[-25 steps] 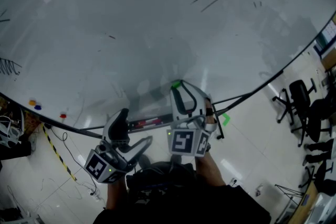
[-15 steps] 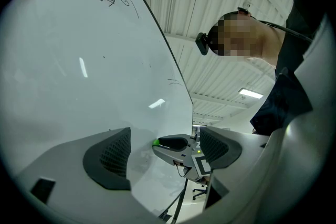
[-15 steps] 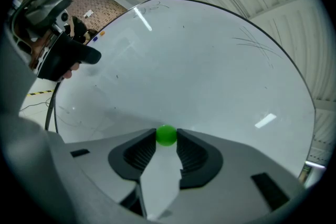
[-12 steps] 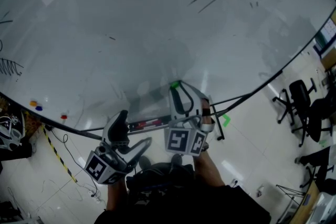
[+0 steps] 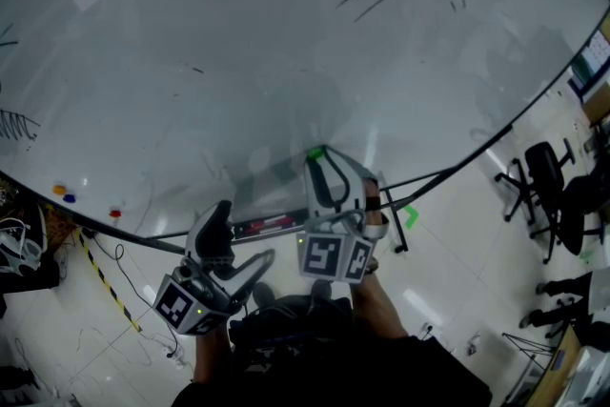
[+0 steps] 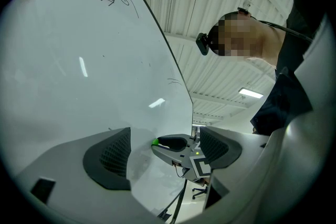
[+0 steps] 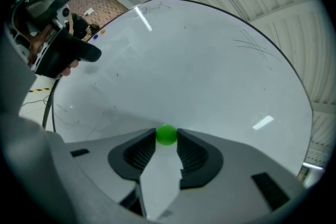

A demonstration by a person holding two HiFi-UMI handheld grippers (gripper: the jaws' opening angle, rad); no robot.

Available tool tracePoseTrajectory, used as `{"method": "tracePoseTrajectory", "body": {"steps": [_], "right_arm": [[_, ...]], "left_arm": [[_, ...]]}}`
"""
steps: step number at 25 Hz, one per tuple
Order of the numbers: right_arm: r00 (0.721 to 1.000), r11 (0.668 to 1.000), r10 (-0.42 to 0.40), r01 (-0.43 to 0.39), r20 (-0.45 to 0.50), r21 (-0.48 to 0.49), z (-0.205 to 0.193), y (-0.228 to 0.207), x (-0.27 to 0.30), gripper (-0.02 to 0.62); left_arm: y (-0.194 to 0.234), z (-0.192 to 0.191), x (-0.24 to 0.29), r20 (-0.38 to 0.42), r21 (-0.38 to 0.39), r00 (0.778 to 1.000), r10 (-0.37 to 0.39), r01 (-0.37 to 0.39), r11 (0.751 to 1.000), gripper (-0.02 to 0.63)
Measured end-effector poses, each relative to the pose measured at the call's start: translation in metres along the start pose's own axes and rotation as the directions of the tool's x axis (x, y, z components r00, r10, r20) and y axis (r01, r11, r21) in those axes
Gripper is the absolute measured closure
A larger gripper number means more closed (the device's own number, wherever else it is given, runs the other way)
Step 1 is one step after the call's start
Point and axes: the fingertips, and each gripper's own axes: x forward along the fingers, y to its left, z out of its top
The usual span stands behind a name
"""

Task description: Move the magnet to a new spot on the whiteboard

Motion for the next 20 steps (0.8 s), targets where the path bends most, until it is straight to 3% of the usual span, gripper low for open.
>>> {"method": "tracePoseTrajectory", "body": {"steps": [8,13,17,20], "right_arm": [[0.998,0.992,0.044,-0.049,0.05,0.113,-0.002,-0.005,-0.01,0.437],[0.986,0.964,0.091,-0.122,0.137,0.236,0.001,-0.013,-0.023,0.437],[0.955,0.908,0.148,-0.235,0.258,0.347,0.005,-0.02,-0.036,0.439],[0.926,0.835,0.204,-0.334,0.318,0.436,0.001,-0.024,-0.048,0.439]], "left_arm": [[-0.003,-0.007,0.005,-0.017,-0.006,1.0,0.008,-0.008,1.0,0.199],[-0.01,-0.012,0.012,-0.025,-0.017,1.0,0.018,-0.018,1.0,0.199],[-0.022,-0.02,0.022,-0.038,-0.016,0.999,0.03,-0.031,0.999,0.199],[-0.03,-0.026,0.028,-0.048,-0.013,0.998,0.049,-0.049,0.999,0.199]]}}
